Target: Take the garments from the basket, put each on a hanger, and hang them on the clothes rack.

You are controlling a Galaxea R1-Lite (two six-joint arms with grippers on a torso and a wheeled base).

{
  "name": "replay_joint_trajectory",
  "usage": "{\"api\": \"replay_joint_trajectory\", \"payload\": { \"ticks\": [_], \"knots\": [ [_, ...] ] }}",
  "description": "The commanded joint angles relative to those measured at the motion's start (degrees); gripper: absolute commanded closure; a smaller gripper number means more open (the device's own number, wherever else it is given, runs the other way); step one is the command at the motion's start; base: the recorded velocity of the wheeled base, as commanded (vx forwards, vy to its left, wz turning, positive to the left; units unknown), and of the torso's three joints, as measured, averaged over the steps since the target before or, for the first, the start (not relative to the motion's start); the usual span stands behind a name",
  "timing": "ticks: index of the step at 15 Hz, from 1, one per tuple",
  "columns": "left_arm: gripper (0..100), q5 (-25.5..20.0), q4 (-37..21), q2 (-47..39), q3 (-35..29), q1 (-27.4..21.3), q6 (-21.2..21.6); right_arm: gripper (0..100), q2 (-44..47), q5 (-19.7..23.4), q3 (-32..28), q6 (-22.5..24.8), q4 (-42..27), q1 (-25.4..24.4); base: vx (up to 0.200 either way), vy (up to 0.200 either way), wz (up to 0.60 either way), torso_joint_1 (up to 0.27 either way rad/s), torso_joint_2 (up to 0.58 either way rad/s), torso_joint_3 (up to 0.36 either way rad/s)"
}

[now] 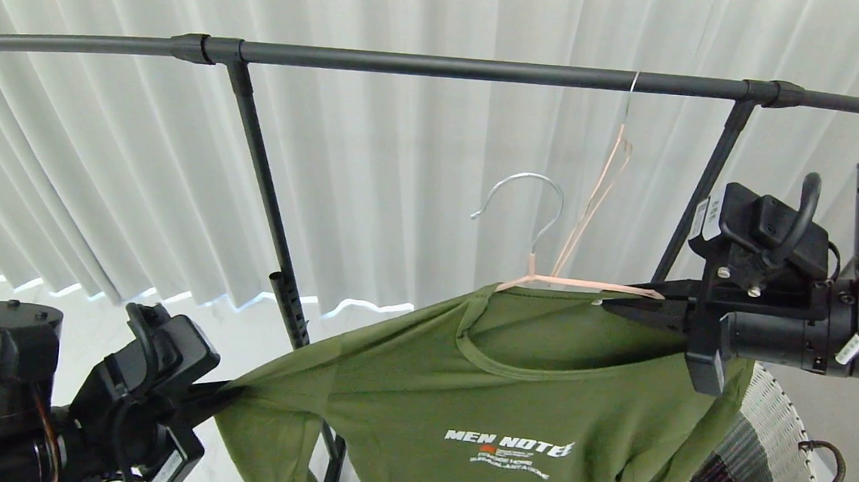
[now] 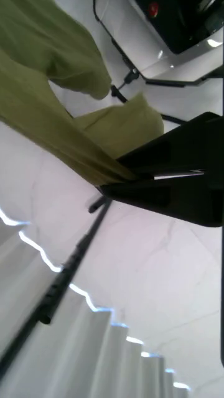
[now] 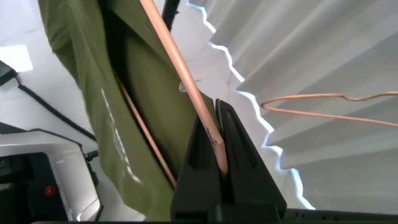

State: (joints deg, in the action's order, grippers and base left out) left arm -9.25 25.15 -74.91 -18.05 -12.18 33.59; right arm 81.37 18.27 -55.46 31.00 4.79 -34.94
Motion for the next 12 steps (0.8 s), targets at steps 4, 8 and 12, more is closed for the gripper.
{"api": "replay_joint_trajectory", "payload": {
  "ticks": [4,8,12],
  "knots": [
    [100,0.1,0.1,1.8,0.2,-1.1,0.2,100,-0.2,-1.8,-0.1,-0.5,0.0,0.4,0.0,0.0,0.0,0.0,0.0,0.0],
    [0,0.0,0.1,3.1,0.1,-1.2,-0.2,100,-0.5,-3.8,-0.5,-3.7,0.2,0.4,0.0,0.0,0.0,0.0,0.0,0.0],
    [0,-0.3,0.2,6.0,0.1,-1.2,-1.4,100,-1.7,-9.7,-0.4,-8.1,-0.6,0.4,0.0,0.0,0.0,0.0,0.0,0.0]
  ]
}}
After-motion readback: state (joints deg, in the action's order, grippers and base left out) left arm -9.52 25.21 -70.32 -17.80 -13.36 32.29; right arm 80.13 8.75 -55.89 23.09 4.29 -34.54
